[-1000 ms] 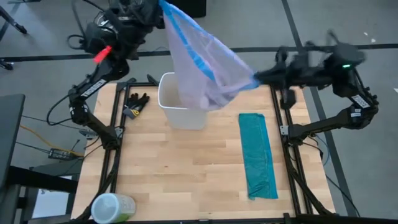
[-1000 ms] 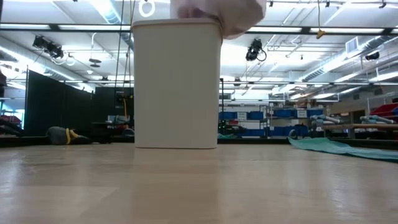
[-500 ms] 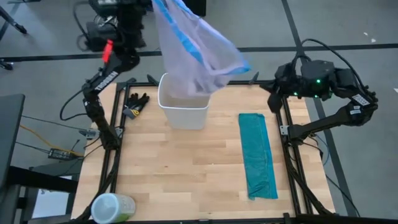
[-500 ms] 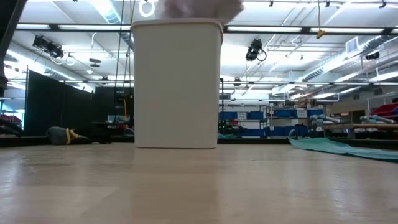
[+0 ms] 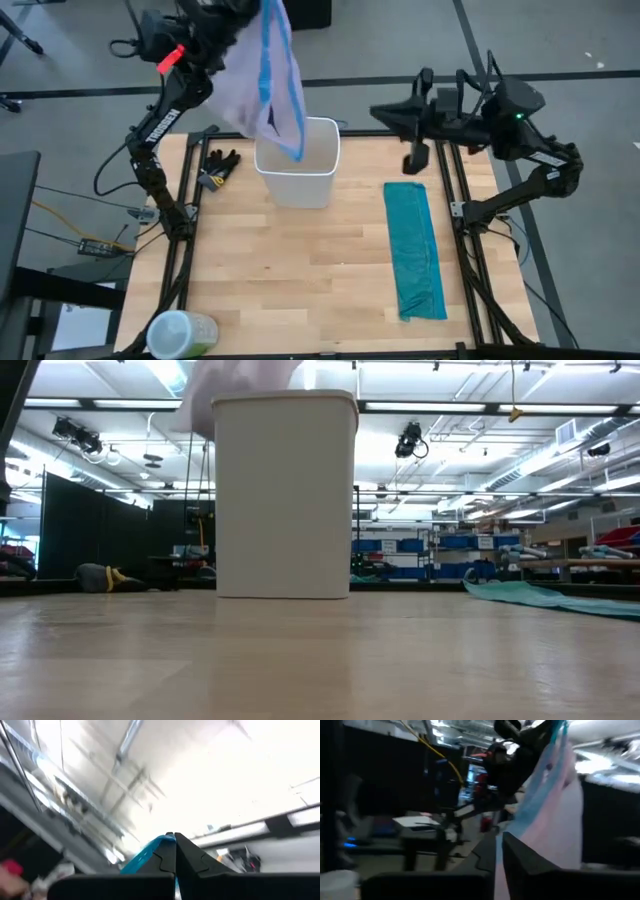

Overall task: Place trash/remove bag and relplace
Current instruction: Remove the trash bag from the white trash bin

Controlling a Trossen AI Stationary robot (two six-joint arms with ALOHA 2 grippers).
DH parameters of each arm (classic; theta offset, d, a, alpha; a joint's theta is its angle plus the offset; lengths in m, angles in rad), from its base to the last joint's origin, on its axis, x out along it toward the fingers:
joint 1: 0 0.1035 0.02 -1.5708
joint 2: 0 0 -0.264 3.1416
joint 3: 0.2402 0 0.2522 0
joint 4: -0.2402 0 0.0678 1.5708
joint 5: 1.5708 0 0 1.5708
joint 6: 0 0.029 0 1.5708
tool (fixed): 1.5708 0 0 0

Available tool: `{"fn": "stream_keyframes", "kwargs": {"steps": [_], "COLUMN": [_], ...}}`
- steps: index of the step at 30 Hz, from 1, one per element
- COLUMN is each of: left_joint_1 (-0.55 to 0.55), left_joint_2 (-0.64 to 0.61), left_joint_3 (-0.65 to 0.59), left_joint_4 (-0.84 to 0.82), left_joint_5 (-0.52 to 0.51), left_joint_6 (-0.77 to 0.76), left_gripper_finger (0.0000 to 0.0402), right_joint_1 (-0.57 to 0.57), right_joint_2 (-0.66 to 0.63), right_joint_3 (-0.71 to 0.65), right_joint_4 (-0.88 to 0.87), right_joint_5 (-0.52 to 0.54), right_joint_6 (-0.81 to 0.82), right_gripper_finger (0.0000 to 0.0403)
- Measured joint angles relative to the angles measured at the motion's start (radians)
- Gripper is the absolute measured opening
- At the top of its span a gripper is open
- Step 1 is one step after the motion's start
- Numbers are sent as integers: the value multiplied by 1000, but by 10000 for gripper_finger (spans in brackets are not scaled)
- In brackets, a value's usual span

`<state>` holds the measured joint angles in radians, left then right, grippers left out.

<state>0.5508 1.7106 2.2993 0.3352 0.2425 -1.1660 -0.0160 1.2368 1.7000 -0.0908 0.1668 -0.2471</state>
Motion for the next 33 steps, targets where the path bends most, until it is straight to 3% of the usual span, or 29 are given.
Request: {"fn": "stream_keyframes", "kwargs": {"steps": [8,16,24,33], "left_joint_1": [-61,-112,-141,-154], "left_joint_2": [27,57,98,97], "left_joint_3": [0,0,0,0], "left_joint_4": [-57,-77,-64,-68], "left_joint_5": [96,118,124,135], "left_joint_6": [-30,-29,-72,-69], "left_gripper_finger": [4,4,4,4], "right_joint_1": [-53,-82,-110,-143], "right_joint_2": [88,135,144,180], "right_joint_3": [0,0,0,0], "right_joint_4": [164,488,390,412], "right_joint_5": [25,72,49,48], "right_joint_6": [-88,-226,-136,-100], "right_gripper_finger": [134,228,234,233]}}
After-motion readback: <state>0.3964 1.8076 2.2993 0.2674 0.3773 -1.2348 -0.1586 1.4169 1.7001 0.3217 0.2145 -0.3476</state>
